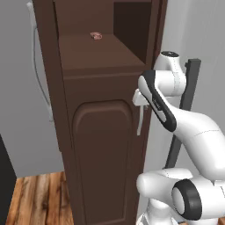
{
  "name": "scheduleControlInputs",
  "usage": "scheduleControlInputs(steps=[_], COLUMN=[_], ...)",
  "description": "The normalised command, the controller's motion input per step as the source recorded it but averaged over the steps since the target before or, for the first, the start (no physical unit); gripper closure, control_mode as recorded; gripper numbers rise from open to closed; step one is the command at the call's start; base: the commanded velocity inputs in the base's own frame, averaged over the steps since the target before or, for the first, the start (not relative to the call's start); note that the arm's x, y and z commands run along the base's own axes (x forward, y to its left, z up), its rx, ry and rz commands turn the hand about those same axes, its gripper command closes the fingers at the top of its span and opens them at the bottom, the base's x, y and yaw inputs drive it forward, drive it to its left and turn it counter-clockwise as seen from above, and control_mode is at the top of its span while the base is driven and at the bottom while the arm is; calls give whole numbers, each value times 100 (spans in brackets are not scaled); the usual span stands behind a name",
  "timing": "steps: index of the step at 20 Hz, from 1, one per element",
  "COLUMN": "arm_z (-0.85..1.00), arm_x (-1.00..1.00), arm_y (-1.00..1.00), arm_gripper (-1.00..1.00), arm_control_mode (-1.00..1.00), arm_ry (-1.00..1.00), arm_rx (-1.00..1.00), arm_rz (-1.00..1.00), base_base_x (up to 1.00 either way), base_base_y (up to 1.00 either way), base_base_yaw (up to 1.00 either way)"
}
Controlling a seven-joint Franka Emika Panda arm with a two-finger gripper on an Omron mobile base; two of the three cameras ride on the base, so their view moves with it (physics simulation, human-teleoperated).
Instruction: Pick the ketchup and mayonnaise from the counter and place them in the cabinet.
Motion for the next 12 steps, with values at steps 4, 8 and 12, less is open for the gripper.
scheduleControlInputs(steps=[4, 8, 12], arm_z=[0, 0, 0], arm_x=[0, 0, 0], arm_y=[0, 0, 0], arm_gripper=[-100, -100, -100], arm_control_mode=[100, 100, 100], arm_ry=[0, 0, 0], arm_rx=[0, 0, 0], arm_rz=[0, 0, 0], base_base_x=[-5, -33, -44], base_base_y=[0, 0, 0], base_base_yaw=[0, 0, 0])
